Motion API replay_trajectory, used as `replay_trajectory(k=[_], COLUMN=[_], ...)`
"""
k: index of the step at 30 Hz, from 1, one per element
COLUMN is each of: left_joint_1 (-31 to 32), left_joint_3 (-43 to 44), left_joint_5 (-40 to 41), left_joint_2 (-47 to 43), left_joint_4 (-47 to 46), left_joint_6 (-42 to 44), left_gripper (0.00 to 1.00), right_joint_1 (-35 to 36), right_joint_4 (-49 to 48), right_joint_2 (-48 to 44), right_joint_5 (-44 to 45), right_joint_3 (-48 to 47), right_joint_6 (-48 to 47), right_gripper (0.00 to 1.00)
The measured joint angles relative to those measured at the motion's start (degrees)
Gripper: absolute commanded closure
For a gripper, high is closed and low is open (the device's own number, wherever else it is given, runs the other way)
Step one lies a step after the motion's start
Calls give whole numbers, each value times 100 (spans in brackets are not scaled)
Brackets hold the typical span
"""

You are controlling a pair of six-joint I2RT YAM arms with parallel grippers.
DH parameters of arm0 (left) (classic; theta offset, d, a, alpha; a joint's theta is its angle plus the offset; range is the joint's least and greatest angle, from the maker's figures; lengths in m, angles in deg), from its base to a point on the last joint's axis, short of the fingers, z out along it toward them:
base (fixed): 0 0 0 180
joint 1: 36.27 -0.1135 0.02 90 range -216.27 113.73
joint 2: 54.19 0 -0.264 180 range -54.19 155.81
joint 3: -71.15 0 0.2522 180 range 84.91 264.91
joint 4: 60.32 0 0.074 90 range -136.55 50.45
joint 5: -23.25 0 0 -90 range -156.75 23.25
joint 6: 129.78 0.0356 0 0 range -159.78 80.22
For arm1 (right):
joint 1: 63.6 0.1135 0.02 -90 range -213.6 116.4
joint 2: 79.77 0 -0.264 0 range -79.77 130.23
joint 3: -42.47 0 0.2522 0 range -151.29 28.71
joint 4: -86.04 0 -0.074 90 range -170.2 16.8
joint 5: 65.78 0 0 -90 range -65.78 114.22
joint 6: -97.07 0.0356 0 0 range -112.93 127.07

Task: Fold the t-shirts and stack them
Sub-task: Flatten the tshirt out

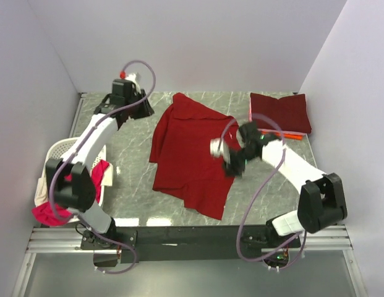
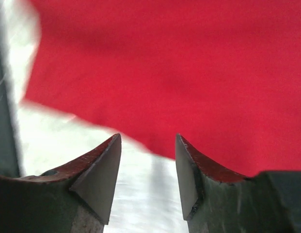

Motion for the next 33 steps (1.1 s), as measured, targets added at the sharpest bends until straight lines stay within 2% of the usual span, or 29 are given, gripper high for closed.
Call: replay_trajectory(k=[2,6,13,17,22,25,26,28,31,32,33], left_joint_1=[11,24,24,28,35,44,61,96,177,219,249], left_joint_3=[-13,-402,-824,-815,-688,-542,-487,-411,-404,-404,-404], left_joint_5=[103,407,511,472,496,420,387,354,254,232,219], left_joint_2=[365,1062,1261,1429,1853,1928,1980,2055,2081,2092,2098], left_joint_4=[321,863,1294,1305,1447,1464,1467,1504,1510,1521,1530], left_joint_6=[103,227,337,407,455,505,509,527,551,557,555], left_gripper=[68,61,55,50,49,51,52,55,64,72,77], right_joint_1=[260,863,2107,2251,2430,2529,2549,2575,2583,2588,2594], right_joint_4=[76,28,-605,-791,-850,-857,-848,-841,-850,-852,-861], right_joint_2=[-175,-304,-186,-59,50,107,118,129,133,133,133], right_joint_5=[26,142,592,935,1196,1303,1318,1346,1388,1399,1408], right_joint_3=[841,1609,1753,1926,1947,1888,1882,1871,1864,1864,1864], right_joint_6=[-632,-1429,-1722,-1810,-1740,-1672,-1648,-1609,-1565,-1547,-1547], right_gripper=[42,42,44,45,50,58,64,71,82,87,90])
